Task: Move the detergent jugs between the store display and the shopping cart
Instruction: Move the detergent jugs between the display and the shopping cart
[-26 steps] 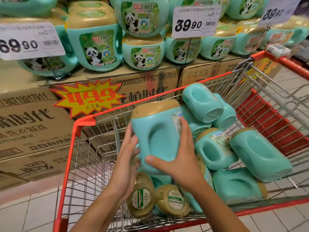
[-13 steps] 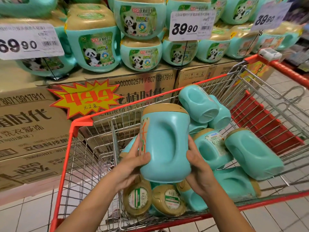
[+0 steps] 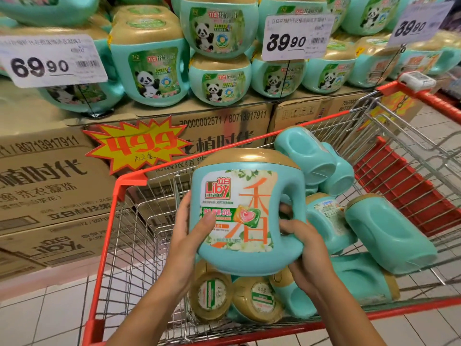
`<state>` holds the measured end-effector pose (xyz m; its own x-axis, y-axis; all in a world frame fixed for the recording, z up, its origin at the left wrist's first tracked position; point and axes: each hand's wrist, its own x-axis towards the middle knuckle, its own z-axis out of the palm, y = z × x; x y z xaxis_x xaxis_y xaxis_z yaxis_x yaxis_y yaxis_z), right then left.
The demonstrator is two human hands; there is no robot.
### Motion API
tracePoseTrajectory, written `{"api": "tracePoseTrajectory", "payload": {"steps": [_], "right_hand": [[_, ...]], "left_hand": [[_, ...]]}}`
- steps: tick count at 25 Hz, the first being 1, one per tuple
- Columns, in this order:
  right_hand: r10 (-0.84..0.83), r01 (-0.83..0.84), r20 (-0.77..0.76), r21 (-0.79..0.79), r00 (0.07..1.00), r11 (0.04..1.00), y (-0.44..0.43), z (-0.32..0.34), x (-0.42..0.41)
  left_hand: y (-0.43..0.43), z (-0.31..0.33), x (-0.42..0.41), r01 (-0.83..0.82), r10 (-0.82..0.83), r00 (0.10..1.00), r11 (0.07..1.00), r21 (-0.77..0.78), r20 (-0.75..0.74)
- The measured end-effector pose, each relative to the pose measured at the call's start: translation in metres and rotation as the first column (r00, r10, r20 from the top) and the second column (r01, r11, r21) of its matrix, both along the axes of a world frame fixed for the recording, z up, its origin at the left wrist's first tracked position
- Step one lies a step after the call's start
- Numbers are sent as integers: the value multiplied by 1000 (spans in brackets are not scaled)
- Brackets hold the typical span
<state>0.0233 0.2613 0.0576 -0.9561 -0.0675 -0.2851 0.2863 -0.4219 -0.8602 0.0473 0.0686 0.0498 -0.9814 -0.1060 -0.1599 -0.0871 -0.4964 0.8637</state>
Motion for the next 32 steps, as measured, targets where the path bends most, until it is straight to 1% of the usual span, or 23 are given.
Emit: {"api": "tracePoseTrajectory", "payload": {"steps": [1,3,5,6,8,10,12,17,20,21,25,28,32], "right_hand": [[53,-53,1,21,999,998,-4,-1,0],[133,-131,-4,112,991,985,-12,-8,2],[173,-169,-3,220,985,961,-23,-14,0],[212,-206,3,245,977,948,-32,-16,-1],[292,-289,20,221,956,931,-53,-17,2],[374,-372,20,160,927,914,-77,-17,16],[486,-483,0,110,874,869,-109,-14,34],[712,-701,-51,136,700,700,-196,0,73],[756,-745,-86,134,648,654,-253,2,93],[765,-754,-98,126,637,645,-276,2,102],[738,-734,-115,84,664,674,-359,3,136],[711,-712,-101,39,696,702,-408,9,152],[664,-667,-120,18,738,745,-454,23,145]], "left_hand": [[-3,-1,5,23,-24,1000,998,59,4],[-7,-5,22,-22,19,1000,994,106,22],[-12,-9,42,-153,152,988,986,64,23],[-15,-10,54,-237,236,971,971,24,18],[-20,-15,79,-357,358,933,933,-44,19],[-27,-16,108,-458,460,887,888,-49,45],[-45,-13,139,-563,566,822,824,-58,56],[-104,0,204,-747,752,657,658,-96,54],[-149,2,234,-790,797,603,603,-112,40],[-170,3,245,-794,801,599,597,-120,19],[-256,12,276,-775,784,620,609,-169,-16],[-318,26,286,-728,733,678,661,-186,-49],[-380,37,272,-666,666,741,713,-219,-88]]}}
